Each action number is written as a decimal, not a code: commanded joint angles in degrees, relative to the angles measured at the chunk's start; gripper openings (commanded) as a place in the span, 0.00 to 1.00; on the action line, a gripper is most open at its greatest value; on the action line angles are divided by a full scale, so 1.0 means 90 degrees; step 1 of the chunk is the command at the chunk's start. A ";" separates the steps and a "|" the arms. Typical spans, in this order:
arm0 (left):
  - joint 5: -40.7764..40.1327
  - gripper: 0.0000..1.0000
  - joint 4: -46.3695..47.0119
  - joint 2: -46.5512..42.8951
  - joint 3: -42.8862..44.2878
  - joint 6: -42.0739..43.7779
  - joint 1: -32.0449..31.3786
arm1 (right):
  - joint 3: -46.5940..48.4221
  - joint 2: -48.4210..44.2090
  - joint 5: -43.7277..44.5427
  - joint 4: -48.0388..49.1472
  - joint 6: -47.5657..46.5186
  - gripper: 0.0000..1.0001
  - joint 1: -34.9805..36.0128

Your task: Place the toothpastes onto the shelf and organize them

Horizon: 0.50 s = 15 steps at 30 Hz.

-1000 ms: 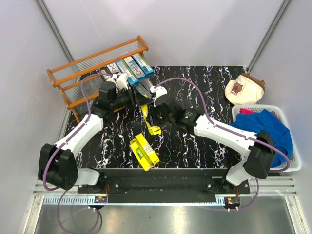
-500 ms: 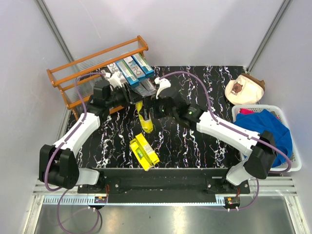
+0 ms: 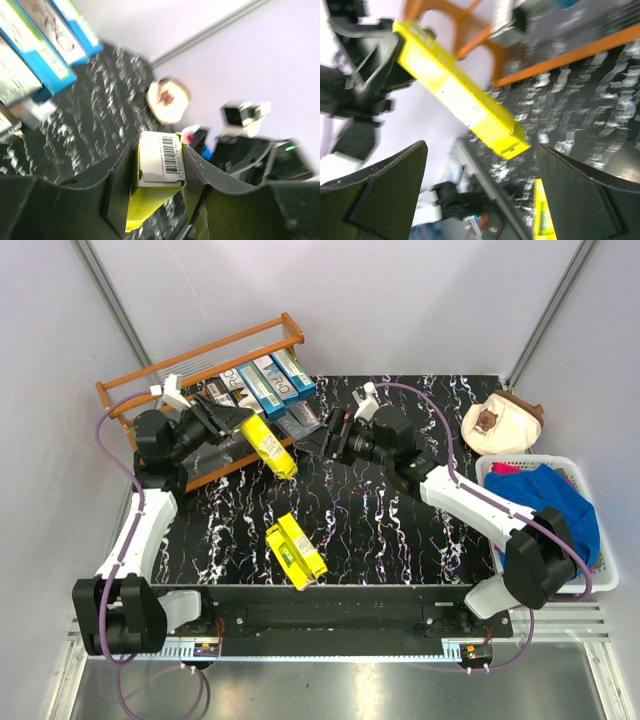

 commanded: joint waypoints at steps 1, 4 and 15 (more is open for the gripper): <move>0.0285 0.43 0.1725 -0.0237 -0.0273 -0.1310 0.0336 | -0.0246 0.0083 -0.1074 0.1893 0.1141 1.00 0.0055; 0.0119 0.43 0.2282 -0.0325 -0.0430 -0.1779 0.0405 | -0.0324 0.0278 -0.1240 0.2332 0.1464 1.00 0.0055; 0.0284 0.41 0.4040 0.0016 -0.0732 -0.3244 0.0434 | -0.0588 0.0678 -0.1270 0.3125 0.1768 1.00 0.0055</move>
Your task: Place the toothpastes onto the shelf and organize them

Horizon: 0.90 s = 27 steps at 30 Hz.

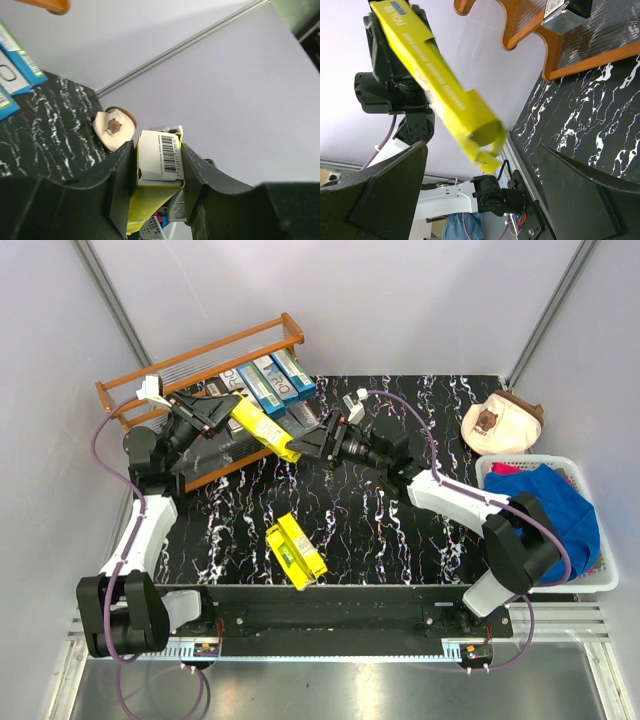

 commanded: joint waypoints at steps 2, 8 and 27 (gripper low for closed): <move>0.0155 0.40 0.1477 0.0099 -0.0194 -0.0849 0.0041 | 0.0014 0.0123 -0.0134 0.0650 0.0126 1.00 0.0028; 0.0146 0.40 0.1633 0.0196 -0.0262 -0.0947 0.0021 | 0.0043 0.0396 -0.0280 0.1439 0.0477 0.94 0.0067; 0.0077 0.48 0.2552 0.0685 -0.0487 -0.1407 -0.0184 | -0.0103 0.0377 -0.0359 0.2584 0.0986 0.40 0.0253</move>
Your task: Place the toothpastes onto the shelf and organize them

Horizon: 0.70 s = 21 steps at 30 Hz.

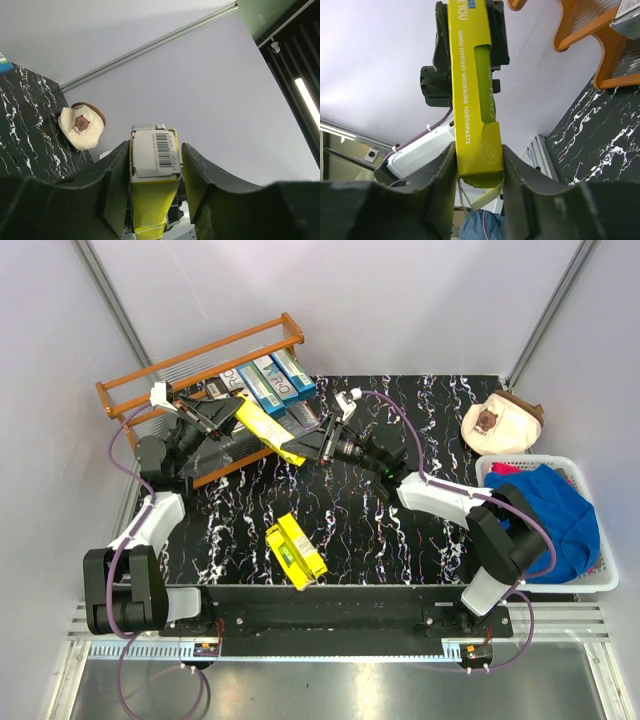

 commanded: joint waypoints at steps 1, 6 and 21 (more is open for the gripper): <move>0.0070 0.50 0.0436 -0.0068 0.0033 0.0114 -0.0045 | -0.0035 -0.0182 -0.0035 0.0546 0.0065 0.38 0.0054; 0.0167 0.75 0.0105 -0.0126 0.0062 0.0368 -0.0035 | -0.0055 -0.0250 0.0003 0.0381 0.0026 0.34 0.0054; -0.1901 0.99 -0.7647 -0.1181 0.1838 0.5386 0.0111 | -0.0971 -0.0553 -0.0221 -0.0381 -0.0306 0.31 -0.0171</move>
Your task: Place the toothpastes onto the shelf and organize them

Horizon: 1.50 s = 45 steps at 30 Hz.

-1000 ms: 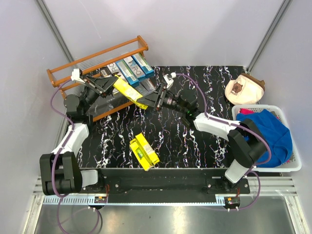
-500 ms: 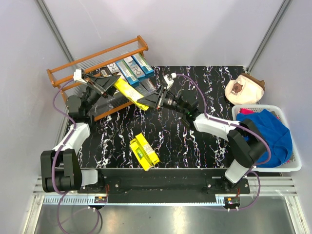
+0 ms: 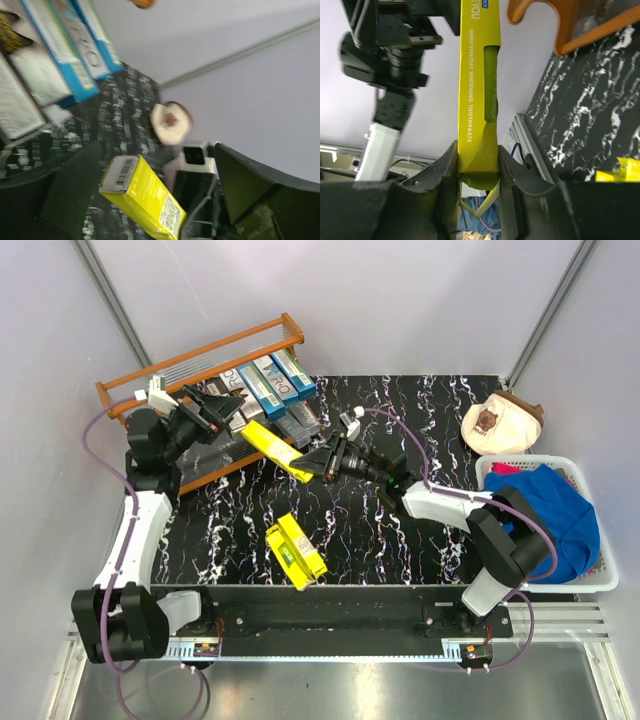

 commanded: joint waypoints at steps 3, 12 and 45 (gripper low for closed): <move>-0.1939 0.99 -0.3217 -0.0487 0.0878 0.2514 0.0036 | -0.0482 -0.0466 -0.0284 -0.0233 -0.0508 0.31 -0.0071; -0.2507 0.99 -0.3560 -0.0790 0.1103 0.2964 0.0036 | -0.0523 0.0372 -0.0538 -0.0353 -0.0968 0.31 -0.0071; -0.2399 0.99 -0.3697 -0.0976 0.0830 0.3237 0.0036 | 0.3100 0.4621 0.1453 0.0576 0.0331 0.30 -0.0345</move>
